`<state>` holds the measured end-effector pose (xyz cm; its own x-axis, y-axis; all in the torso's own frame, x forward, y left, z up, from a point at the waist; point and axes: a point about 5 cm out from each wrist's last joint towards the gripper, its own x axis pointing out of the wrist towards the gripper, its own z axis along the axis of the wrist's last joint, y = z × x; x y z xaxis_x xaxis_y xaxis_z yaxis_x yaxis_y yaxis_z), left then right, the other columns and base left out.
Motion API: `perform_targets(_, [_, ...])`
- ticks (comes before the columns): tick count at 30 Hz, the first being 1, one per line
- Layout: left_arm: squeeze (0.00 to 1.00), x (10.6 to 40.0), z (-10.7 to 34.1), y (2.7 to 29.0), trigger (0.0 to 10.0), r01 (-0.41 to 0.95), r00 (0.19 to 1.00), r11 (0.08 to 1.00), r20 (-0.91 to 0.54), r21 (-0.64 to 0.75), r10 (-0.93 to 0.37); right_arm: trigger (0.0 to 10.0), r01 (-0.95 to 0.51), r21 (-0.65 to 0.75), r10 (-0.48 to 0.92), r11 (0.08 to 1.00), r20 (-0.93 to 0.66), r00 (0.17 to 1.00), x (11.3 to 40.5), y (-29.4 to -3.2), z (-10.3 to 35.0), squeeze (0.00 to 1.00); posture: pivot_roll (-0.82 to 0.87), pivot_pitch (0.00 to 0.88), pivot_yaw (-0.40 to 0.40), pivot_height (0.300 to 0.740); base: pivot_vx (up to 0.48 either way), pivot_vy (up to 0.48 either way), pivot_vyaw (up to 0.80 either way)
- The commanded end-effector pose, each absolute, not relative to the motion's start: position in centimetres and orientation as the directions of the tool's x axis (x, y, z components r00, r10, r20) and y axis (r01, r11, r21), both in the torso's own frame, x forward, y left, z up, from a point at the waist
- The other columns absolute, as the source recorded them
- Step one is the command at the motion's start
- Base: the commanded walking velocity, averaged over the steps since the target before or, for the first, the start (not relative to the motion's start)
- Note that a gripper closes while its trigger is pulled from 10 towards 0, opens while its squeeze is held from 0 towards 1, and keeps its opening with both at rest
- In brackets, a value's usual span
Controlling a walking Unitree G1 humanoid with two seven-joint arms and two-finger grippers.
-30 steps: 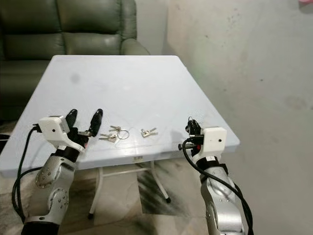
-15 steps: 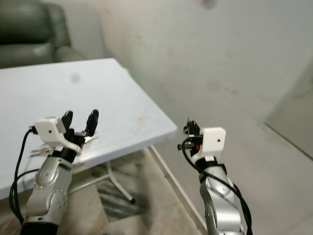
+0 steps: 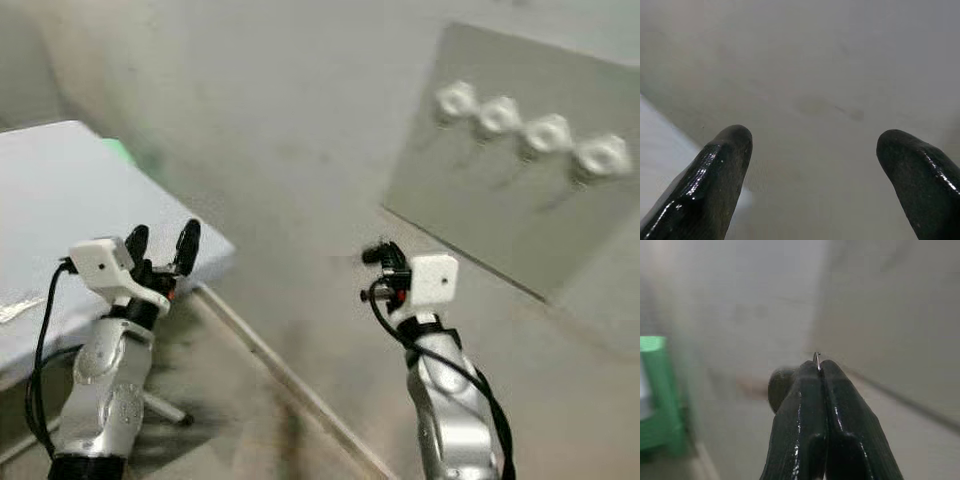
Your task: Hang keys on a hook
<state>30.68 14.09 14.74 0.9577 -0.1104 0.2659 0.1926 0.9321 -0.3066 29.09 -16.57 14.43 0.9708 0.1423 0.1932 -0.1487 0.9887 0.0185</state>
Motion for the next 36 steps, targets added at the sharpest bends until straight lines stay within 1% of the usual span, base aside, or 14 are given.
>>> perform_targets(1, [0.0,30.7,14.9,14.8,10.0,0.164,0.962,0.943,0.26,-0.29,-0.087,10.0,-0.166,0.02,0.157,0.986,0.226,0.961,29.2,-16.1,15.0,0.0,0.03,0.0,-0.09,0.74,0.0,0.0,0.0])
perform_targets(8, [0.0,30.7,14.8,14.4,10.0,0.162,0.963,0.945,0.255,-0.284,-0.089,10.0,-0.172,0.021,0.163,0.985,0.226,0.96,29.1,-16.0,15.1,0.0,0.03,0.0,-0.097,0.74,0.0,0.0,0.0])
perform_targets(11, [0.0,30.7,14.6,14.4,10.0,0.166,0.966,0.928,0.244,-0.333,-0.086,10.0,-0.181,0.015,0.173,0.983,0.228,0.958,29.0,-15.9,15.2,0.0,0.03,0.0,-0.099,0.74,0.0,0.0,0.0])
perform_targets(18, [0.0,30.7,14.5,14.2,10.0,0.155,0.969,0.94,0.233,-0.304,-0.084,10.0,-0.174,0.014,0.166,0.985,0.23,0.959,29.1,-15.8,15.2,0.0,0.03,0.0,-0.1,0.74,0.0,0.0,0.0])
perform_targets(20, [0.0,30.6,14.5,13.5,10.0,0.189,0.966,0.952,0.221,-0.241,-0.136,10.0,-0.148,0.006,0.142,0.989,0.234,0.962,29.3,-16.1,15.3,0.0,0.03,0.0,-0.1,0.74,0.0,0.0,0.0])
perform_targets(21, [0.0,30.6,14.5,13.5,10.0,0.189,0.966,0.952,0.221,-0.241,-0.136,10.0,-0.148,0.006,0.142,0.989,0.234,0.962,29.3,-16.1,15.3,0.0,0.03,0.0,-0.1,0.74,0.0,0.0,0.0])
perform_targets(23, [0.0,30.5,14.5,12.9,10.0,0.224,0.959,0.949,0.223,-0.221,-0.175,10.0,-0.138,0.013,0.131,0.99,0.238,0.962,29.3,-16.3,15.3,0.0,0.03,0.0,-0.1,0.74,0.0,0.0,0.0])
perform_targets(27, [0.0,30.5,15.4,10.7,10.0,0.351,0.92,0.921,0.243,-0.171,-0.306,10.0,-0.114,0.01,0.108,0.993,0.259,0.96,29.8,-16.5,15.6,0.0,0.04,0.0,-0.095,0.74,0.0,0.0,0.0])
perform_targets(32, [0.0,30.5,15.9,9.7,10.0,0.405,0.897,0.903,0.251,-0.144,-0.363,10.0,-0.113,0.014,0.105,0.994,0.269,0.957,30.1,-16.3,15.9,0.0,0.03,0.0,-0.086,0.74,0.0,0.0,0.0])
perform_targets(34, [0.0,30.9,17.2,8.0,10.0,0.496,0.847,0.863,0.278,-0.102,-0.454,10.0,-0.11,0.014,0.101,0.994,0.311,0.945,31.2,-16.0,17.0,0.0,0.03,0.0,-0.073,0.74,0.0,0.0,0.0])
perform_targets(36, [0.0,31.0,17.7,7.2,10.0,0.532,0.824,0.842,0.281,-0.09,-0.492,10.0,-0.101,0.014,0.091,0.995,0.327,0.941,31.7,-16.1,17.5,0.0,0.03,0.0,-0.073,0.74,0.0,0.0,0.0])
